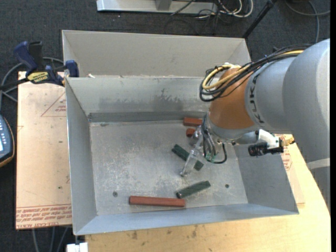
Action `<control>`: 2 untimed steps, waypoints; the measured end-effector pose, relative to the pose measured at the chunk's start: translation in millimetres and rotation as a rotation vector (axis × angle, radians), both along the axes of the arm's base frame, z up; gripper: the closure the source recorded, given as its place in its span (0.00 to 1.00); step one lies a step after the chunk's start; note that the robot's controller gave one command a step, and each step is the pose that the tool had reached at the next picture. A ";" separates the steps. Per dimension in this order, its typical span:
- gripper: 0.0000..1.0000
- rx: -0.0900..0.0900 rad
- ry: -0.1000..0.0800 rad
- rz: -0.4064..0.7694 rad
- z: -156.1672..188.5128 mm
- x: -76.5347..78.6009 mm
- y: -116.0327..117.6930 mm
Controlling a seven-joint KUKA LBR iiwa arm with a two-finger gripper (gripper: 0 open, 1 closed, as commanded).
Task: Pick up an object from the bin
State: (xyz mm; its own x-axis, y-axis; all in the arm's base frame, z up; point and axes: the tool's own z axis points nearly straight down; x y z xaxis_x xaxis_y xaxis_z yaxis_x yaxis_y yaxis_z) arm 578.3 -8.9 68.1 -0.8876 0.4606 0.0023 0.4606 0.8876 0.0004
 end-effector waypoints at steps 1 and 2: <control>0.00 -0.001 -0.003 0.003 0.3 0.6 0.4; 1.00 -0.002 -0.005 0.003 1.8 1.5 0.3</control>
Offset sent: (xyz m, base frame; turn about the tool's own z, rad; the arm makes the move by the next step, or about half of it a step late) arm 0.0000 0.0000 0.0000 0.0000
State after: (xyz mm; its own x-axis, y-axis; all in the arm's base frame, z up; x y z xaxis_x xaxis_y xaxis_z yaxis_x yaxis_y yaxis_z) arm 579.8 -8.5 69.9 -0.8890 0.4579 -0.0029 0.4579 0.8890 0.0014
